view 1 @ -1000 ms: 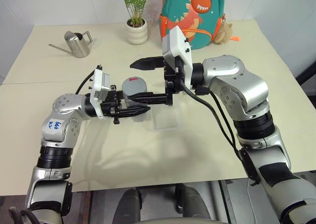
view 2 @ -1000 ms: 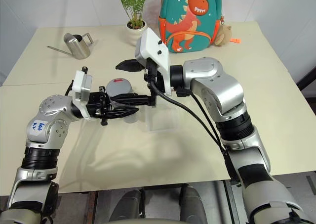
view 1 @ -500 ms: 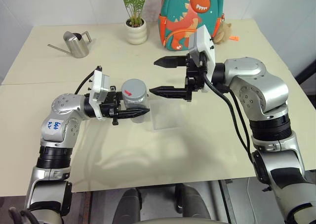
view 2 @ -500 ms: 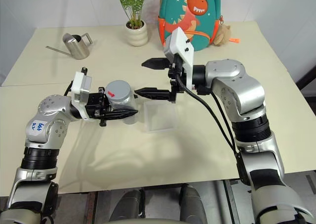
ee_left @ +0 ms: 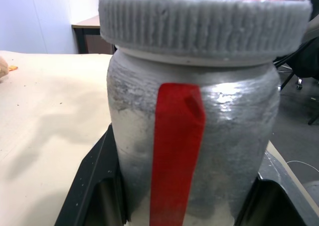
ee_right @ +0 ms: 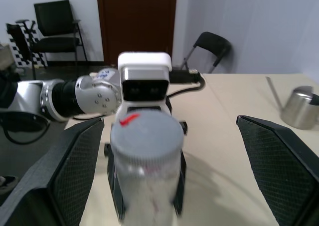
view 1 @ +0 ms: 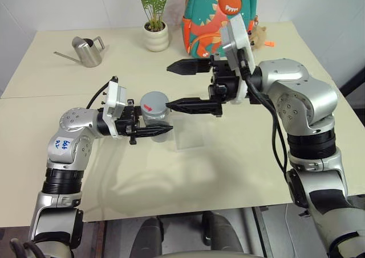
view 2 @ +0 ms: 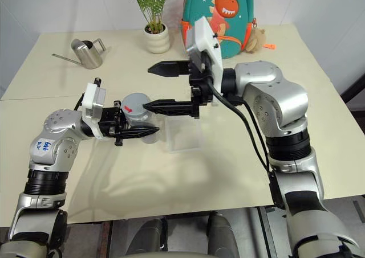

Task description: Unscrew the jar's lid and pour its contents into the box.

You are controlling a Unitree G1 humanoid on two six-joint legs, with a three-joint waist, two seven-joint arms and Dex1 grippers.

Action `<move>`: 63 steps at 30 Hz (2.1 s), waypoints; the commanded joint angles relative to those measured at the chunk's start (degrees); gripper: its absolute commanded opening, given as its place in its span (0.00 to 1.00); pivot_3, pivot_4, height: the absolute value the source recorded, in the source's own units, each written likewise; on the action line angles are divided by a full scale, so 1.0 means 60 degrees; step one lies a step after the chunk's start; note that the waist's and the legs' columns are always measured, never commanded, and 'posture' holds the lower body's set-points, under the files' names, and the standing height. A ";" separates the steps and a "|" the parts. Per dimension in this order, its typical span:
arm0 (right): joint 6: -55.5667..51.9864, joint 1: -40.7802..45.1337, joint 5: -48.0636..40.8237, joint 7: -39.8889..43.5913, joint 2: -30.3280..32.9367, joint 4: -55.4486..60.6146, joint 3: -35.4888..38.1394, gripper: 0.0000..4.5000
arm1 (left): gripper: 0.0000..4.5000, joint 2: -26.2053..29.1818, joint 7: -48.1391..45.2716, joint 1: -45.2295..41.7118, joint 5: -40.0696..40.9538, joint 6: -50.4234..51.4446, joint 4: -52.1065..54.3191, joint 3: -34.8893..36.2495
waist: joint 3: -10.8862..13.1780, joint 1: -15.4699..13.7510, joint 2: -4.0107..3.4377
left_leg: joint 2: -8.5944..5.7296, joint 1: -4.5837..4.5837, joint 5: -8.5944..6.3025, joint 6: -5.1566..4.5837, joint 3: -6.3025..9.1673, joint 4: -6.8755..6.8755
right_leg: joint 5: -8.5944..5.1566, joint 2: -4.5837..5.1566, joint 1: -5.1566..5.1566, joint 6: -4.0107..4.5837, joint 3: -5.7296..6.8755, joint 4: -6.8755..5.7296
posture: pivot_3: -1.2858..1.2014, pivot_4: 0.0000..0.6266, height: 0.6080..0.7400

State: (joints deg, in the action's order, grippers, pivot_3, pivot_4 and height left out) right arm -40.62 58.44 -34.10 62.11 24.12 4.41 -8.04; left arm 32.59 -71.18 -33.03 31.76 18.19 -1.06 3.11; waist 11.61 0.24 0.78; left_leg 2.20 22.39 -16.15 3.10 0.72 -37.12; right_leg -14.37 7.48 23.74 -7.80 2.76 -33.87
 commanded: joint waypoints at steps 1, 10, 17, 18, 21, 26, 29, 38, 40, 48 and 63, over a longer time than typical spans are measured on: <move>-0.0170 0.0245 0.0101 -0.0254 -0.0189 0.0078 -0.0172 0.99 | 0.43 -0.0010 0.0012 -0.0018 0.0066 -0.0125 0.0211 0.0035 | 0.0000 -0.0002 0.0000 | 0.0000 0.0001 0.0000 0.0000 0.0000 0.0000 | 0.0000 0.0000 0.0000 0.0000 0.0000 0.0000 | 0.52 0.24 1.00; -0.0324 0.0267 0.0194 -0.0407 -0.0654 0.0128 -0.0467 0.99 | 0.43 -0.0077 0.0088 -0.0037 0.0071 -0.0121 0.0234 -0.0005 | 0.0000 -0.0009 0.0000 | 0.0000 0.0002 0.0000 0.0000 0.0000 0.0001 | 0.0000 -0.0001 0.0001 0.0000 0.0000 -0.0002 | 0.52 0.24 1.00; -0.0218 0.0141 0.0231 -0.0270 -0.0661 0.0192 -0.0561 0.99 | 0.43 -0.0052 0.0111 -0.0033 0.0087 -0.0101 0.0276 0.0018 | 0.0000 -0.0007 0.0000 | 0.0000 0.0002 0.0000 -0.0001 0.0000 0.0001 | 0.0000 -0.0001 0.0001 0.0000 0.0000 -0.0001 | 0.52 0.24 1.00; -0.0200 0.0109 0.0241 -0.0222 -0.0650 0.0203 -0.0595 0.99 | 0.43 -0.0048 0.0111 -0.0042 0.0088 -0.0098 0.0273 0.0019 | 0.0000 -0.0007 0.0000 | 0.0000 0.0002 0.0000 0.0000 0.0000 0.0001 | 0.0000 -0.0001 0.0001 0.0000 0.0000 0.0000 | 0.52 0.24 1.00; -0.0169 0.0050 0.0241 -0.0098 -0.0637 0.0224 -0.0653 0.91 | 0.43 -0.0043 0.0113 -0.0071 0.0084 -0.0094 0.0252 0.0022 | 0.0000 -0.0006 0.0000 | 0.0000 0.0002 0.0000 0.0000 0.0000 0.0001 | 0.0000 -0.0001 0.0001 0.0000 0.0000 -0.0001 | 0.52 0.24 1.00; -0.0107 0.0020 0.0233 -0.0127 -0.0661 0.0209 -0.0627 0.64 | 0.43 -0.0045 0.0131 -0.0077 0.0080 -0.0082 0.0260 0.0018 | 0.0000 -0.0007 0.0000 | 0.0000 0.0002 0.0000 -0.0001 0.0000 0.0000 | 0.0000 -0.0001 0.0001 0.0000 0.0000 -0.0002 | 0.52 0.24 1.00; -0.0099 0.0034 -0.0010 -0.0447 -0.0922 0.0127 -0.0189 0.64 | 0.43 -0.0039 0.0144 -0.0034 0.0086 -0.0084 0.0286 0.0022 | 0.0000 0.0000 0.0000 | 0.0000 0.0001 0.0000 0.0000 0.0000 0.0000 | 0.0000 -0.0001 0.0001 0.0000 0.0000 -0.0002 | 0.52 0.24 1.00; -0.1414 -0.0441 -0.2271 -0.1415 -0.0906 0.0883 0.1932 0.64 | 0.43 0.0078 0.0198 0.0267 0.0050 -0.0161 0.0334 0.0143 | 0.0000 -0.0027 0.0000 | 0.0000 0.0002 0.0000 0.0000 0.0000 0.0002 | 0.0000 0.0000 0.0000 0.0000 0.0000 0.0002 | 0.52 0.24 1.00; -0.1020 -0.0902 -0.1651 -0.1631 -0.0378 0.1090 0.1940 0.64 | 0.43 0.0127 0.0310 0.0337 0.0069 -0.0164 0.0330 0.0281 | 0.0000 -0.0037 0.0000 | 0.0000 0.0002 -0.0001 -0.0001 0.0000 0.0002 | 0.0000 0.0000 0.0000 0.0000 0.0000 0.0001 | 0.52 0.24 1.00; 0.1100 -0.3639 0.0177 -0.2295 0.1394 0.0876 0.2918 0.64 | 0.43 0.0134 0.0823 0.0576 0.0176 -0.0103 0.0315 0.0768 | -0.0001 -0.0037 0.0002 | 0.0000 0.0001 -0.0002 -0.0003 0.0000 0.0006 | 0.0000 0.0000 -0.0002 0.0000 0.0000 0.0005 | 0.52 0.24 1.00; 0.5183 -0.7214 0.2131 -0.3655 0.1112 -0.2565 0.4358 0.64 | 0.43 -0.0063 0.1020 0.0246 0.0241 0.0056 -0.0010 0.0698 | -0.0001 -0.0019 0.0001 | -0.0001 -0.0031 0.0001 -0.0003 -0.0011 -0.0003 | 0.0003 0.0000 -0.0024 -0.0003 -0.0015 0.0002 | 0.52 0.24 1.00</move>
State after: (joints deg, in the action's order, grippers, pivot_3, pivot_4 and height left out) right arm -12.15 15.09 -21.46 40.12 30.55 -11.32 17.15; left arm 32.27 -65.02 -30.60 32.00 18.65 -1.68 6.78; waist 11.61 0.12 0.79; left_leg 2.20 22.20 -16.14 3.08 0.66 -37.14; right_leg -14.35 7.48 23.59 -7.81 2.67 -33.88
